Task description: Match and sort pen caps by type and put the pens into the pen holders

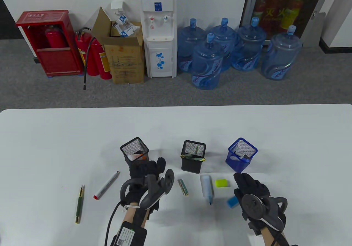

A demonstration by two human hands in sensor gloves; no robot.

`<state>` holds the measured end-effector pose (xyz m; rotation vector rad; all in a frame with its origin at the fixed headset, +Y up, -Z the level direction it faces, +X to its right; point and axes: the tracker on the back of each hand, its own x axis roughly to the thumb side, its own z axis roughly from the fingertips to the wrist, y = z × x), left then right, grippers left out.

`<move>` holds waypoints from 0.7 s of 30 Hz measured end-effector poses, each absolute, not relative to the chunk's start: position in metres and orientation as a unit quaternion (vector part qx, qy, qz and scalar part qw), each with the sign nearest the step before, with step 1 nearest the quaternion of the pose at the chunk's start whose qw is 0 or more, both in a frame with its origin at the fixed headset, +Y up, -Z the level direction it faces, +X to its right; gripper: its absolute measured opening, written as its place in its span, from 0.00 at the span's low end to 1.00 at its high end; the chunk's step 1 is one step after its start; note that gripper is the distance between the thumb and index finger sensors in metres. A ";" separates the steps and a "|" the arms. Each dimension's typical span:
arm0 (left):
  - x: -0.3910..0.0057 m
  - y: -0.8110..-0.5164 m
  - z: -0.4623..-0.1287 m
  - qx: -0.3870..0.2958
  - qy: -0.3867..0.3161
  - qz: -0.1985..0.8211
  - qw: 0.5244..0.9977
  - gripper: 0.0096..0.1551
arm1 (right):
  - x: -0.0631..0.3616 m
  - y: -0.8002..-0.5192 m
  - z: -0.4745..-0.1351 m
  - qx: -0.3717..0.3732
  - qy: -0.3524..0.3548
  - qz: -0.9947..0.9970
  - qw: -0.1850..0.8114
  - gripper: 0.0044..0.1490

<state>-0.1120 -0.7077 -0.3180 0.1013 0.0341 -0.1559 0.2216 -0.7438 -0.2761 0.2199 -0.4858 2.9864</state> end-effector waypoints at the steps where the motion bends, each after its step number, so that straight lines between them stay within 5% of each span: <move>1: -0.117 -0.717 -0.319 0.027 0.018 -0.085 0.996 0.36 | 0.221 -0.744 -0.276 0.073 -0.160 0.983 0.051 0.38; 10: -0.120 -0.759 -0.327 -0.042 0.024 -0.156 0.987 0.44 | 0.221 -0.747 -0.277 0.072 -0.153 0.985 0.026 0.37; 21: -0.114 -0.767 -0.325 -0.061 0.012 -0.177 0.982 0.37 | 0.220 -0.745 -0.277 0.073 -0.153 0.985 0.021 0.37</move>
